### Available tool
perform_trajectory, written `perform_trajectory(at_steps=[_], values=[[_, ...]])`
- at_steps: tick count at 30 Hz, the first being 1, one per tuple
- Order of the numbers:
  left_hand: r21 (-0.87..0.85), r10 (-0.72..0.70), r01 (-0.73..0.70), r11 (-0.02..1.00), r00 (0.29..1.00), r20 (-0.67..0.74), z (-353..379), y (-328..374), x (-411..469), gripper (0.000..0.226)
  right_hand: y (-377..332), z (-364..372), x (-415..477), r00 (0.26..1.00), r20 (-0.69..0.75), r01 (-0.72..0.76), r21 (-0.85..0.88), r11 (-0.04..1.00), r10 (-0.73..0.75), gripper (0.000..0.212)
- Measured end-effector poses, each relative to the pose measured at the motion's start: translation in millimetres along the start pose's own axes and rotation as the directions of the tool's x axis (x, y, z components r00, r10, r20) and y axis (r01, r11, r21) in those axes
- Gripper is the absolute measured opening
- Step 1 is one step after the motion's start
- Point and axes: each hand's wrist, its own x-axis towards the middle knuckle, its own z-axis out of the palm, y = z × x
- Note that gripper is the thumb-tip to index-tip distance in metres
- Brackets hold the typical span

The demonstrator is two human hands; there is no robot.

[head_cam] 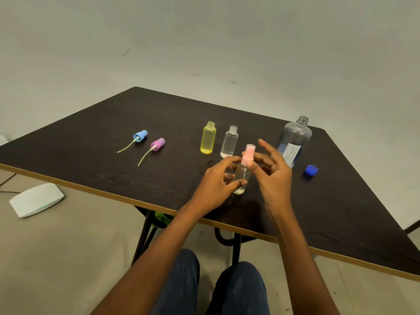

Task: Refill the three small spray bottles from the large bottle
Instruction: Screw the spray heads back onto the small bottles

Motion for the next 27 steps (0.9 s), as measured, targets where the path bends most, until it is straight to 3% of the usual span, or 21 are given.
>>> perform_trajectory(at_steps=[8,13,21,27], values=[[0.064,0.029,-0.029,0.998,0.999,-0.012,0,-2,1,0.051,5,9,-1,0.997,-0.06,0.053,-0.012,0.999,-0.054,0.045],[0.06,0.026,-0.025,0.998,0.999,-0.02,-1,-2,1,0.051,7,8,-2,1.0,-0.004,0.01,-0.004,1.0,-0.01,0.064],[0.021,0.008,-0.008,1.0,1.0,-0.015,0,0,1,0.051,4,2,-4,0.999,-0.04,0.0,0.001,1.0,0.0,0.049],[0.061,0.046,-0.044,0.997,0.999,-0.025,0,-3,1,0.05,5,9,-1,0.997,-0.071,0.027,-0.042,0.999,-0.03,0.057]])
